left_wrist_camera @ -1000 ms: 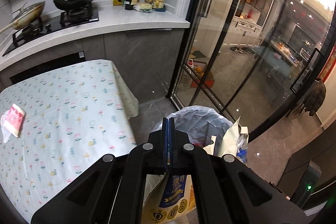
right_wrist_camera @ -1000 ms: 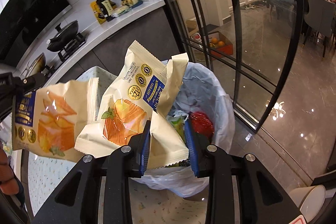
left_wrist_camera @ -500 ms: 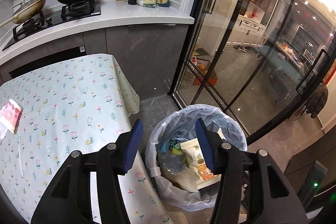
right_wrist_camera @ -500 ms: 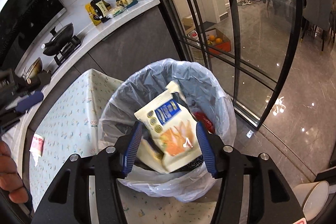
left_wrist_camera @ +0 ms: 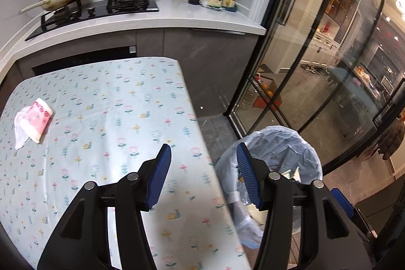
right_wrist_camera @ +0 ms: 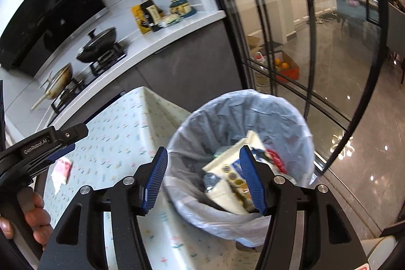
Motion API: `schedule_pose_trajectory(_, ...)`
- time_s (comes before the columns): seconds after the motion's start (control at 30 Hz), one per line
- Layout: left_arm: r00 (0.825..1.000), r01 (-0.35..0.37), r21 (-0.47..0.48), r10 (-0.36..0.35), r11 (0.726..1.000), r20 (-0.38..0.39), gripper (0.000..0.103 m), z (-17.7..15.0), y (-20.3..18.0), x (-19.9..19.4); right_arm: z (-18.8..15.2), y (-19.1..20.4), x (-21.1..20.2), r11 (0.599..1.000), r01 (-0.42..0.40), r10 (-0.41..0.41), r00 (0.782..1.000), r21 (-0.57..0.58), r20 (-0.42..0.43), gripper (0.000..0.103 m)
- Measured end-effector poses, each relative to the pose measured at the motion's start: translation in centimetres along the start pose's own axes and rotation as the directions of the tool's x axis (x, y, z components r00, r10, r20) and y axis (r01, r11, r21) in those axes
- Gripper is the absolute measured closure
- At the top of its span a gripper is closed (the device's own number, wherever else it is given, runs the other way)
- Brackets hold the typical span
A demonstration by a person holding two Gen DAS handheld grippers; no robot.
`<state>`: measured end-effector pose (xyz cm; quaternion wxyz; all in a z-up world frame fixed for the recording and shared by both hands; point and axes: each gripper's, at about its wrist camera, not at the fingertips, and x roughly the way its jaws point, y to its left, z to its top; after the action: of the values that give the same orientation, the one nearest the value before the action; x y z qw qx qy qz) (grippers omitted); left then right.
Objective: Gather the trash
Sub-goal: 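Move both tools back over the pink cup and white napkin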
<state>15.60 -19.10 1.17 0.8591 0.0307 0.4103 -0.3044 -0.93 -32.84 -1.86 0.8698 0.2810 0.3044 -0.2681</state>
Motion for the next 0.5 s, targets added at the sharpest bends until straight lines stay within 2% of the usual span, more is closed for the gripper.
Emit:
schedule_pose_trajectory(0.07, 1.000, -0.018, -0.023, 0.018, 1.000, 0.014, 0.042, -0.1, 1.5, -0.7, -0.3, 1.3, 0.1, 1.000, -0.015, 0.015, 1.000, -0.016, -0.005, 0.045)
schedule_pose_trajectory(0.5, 0.992, -0.114, -0.156, 0.122, 0.981, 0.042, 0.040, -0.8, 12.5, -4.3, -2.9, 11.8, 0.8, 0.980, -0.123, 0.115, 0.992, -0.155, -0.060, 0.044)
